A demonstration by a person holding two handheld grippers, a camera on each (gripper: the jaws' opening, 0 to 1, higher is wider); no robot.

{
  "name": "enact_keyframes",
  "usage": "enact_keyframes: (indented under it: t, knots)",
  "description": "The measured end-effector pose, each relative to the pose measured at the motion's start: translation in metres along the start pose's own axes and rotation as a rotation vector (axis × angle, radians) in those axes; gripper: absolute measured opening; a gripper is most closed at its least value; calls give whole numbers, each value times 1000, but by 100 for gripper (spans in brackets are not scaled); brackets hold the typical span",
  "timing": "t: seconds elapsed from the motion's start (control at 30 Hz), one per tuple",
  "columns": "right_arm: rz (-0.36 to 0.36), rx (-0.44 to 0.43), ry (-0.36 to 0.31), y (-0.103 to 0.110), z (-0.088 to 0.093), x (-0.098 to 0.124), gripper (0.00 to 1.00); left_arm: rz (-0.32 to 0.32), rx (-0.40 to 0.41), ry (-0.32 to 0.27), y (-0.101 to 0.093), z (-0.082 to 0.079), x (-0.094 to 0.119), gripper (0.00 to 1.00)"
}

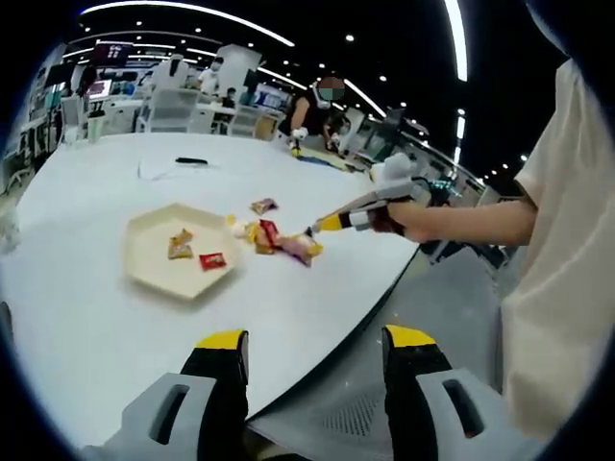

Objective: Place the target food into the container with the food tongs after gripping and lifting it, then release it inside without dropping or visibly crushing the food.

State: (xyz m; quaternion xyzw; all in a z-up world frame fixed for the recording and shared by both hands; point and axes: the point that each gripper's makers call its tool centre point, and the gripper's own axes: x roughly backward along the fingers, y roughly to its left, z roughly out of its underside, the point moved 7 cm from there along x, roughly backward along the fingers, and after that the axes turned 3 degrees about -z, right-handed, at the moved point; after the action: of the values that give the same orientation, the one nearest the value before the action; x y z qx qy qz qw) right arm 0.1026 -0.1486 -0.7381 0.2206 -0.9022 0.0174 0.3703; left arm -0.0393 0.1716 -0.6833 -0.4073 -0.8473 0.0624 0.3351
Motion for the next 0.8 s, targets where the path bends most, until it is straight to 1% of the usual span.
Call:
enact_keyframes:
  t: [0.43, 0.63, 0.8]
  knots:
    - [11, -22, 12, -6, 5, -9, 27, 18, 7, 26, -1, 1, -8, 56]
    - [17, -30, 22, -9, 8, -14, 27, 17, 5, 30, 2, -1, -8, 56]
    - [10, -27, 27, -7, 9, -16, 27, 11, 11, 33, 3, 2, -7, 56]
